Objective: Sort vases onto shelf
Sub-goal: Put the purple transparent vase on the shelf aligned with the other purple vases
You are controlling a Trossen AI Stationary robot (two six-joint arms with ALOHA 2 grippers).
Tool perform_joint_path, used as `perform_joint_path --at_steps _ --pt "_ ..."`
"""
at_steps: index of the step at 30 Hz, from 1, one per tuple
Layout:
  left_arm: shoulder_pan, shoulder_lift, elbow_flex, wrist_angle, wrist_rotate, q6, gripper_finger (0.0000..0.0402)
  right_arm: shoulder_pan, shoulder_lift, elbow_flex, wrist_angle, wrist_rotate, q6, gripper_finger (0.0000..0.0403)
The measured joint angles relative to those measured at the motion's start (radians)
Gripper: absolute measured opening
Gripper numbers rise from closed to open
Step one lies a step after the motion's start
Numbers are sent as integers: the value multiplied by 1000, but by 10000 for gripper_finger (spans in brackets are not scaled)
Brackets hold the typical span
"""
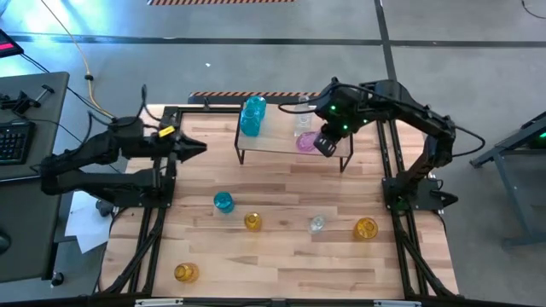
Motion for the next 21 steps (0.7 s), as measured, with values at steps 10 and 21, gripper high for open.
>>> perform_joint_path --at_steps 10,21 --pt "-39 293 0 414 94 -11 58 -13 -14 -1 0 -31 -33 0" --pt "-149 590 58 670 98 -14 58 55 -139 -2 0 -28 10 0"
